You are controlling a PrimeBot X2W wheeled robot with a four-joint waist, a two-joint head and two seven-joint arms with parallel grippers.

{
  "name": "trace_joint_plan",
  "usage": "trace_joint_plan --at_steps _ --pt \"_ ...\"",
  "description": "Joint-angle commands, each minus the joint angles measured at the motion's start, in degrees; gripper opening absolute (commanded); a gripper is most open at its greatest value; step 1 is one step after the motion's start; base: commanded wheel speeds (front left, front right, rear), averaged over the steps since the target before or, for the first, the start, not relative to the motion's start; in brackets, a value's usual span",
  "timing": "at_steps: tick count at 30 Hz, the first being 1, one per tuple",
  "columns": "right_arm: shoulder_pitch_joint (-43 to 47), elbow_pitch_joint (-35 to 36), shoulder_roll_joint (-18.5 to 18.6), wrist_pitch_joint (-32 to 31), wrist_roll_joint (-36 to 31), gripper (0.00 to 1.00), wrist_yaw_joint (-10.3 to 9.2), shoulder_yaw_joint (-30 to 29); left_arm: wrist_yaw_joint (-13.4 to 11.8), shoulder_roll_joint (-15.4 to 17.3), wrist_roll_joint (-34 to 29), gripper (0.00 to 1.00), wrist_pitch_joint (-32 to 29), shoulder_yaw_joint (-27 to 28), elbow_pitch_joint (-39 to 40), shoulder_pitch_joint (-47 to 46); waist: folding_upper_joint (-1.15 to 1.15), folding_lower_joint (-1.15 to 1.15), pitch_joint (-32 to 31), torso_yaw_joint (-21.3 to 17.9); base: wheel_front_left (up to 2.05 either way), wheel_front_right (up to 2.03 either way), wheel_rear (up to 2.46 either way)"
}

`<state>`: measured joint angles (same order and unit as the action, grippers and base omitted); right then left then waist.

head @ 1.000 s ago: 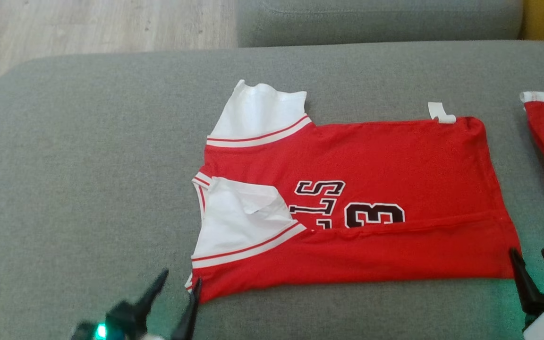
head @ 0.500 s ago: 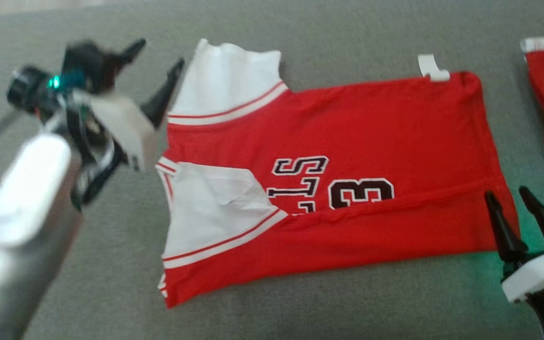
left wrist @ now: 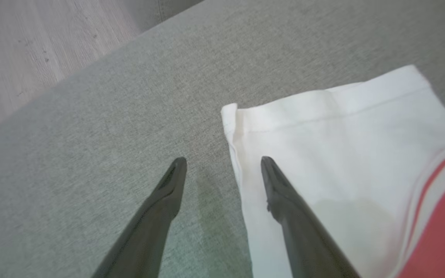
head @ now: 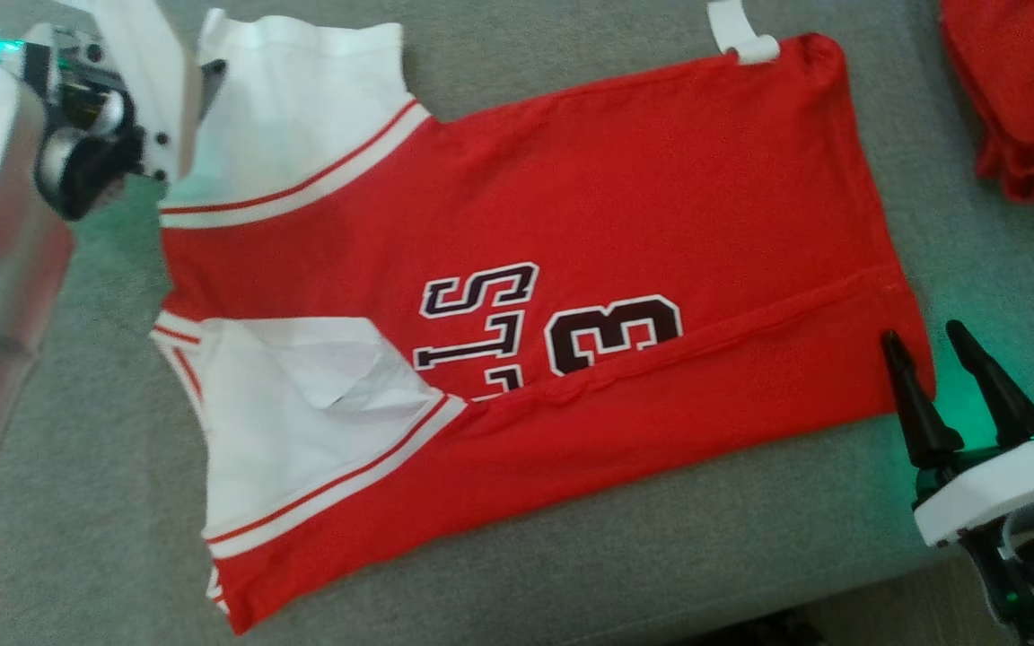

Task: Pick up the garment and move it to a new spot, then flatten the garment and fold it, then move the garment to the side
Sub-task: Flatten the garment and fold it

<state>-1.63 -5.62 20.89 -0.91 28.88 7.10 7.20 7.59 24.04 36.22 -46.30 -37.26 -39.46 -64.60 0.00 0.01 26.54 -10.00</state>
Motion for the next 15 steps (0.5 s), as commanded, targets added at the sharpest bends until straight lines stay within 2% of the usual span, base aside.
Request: trace_joint_plan --at_steps 1,12,13,15 --pt "-0.13 0.97 0.98 0.88 -0.29 1.00 0.39 0.82 -0.12 2.86 -0.39 1.00 -0.54 1.60 0.95 -3.73 0.00 -0.01 1.22 -1.48 0.00 0.00 0.00" --pt "-2.02 -2.33 -0.27 3.04 -0.09 1.00 0.39 2.48 -0.11 4.58 -1.38 1.00 -0.59 -0.27 -2.33 -7.18 0.00 -0.01 2.70 -4.09 0.00 0.00 0.00" --pt "-2.17 -2.52 -0.31 3.13 -0.05 1.00 0.39 2.57 -0.11 4.67 -1.37 0.95 -0.72 -0.57 -2.52 -7.36 0.00 -0.01 2.76 -4.23 0.00 0.00 0.00" --pt "-2.42 -2.81 -0.31 3.28 0.07 1.00 0.39 2.72 -0.11 4.78 -1.36 0.40 -0.66 -1.10 -2.73 -7.74 0.00 -0.01 2.84 -4.48 0.00 0.00 0.00"
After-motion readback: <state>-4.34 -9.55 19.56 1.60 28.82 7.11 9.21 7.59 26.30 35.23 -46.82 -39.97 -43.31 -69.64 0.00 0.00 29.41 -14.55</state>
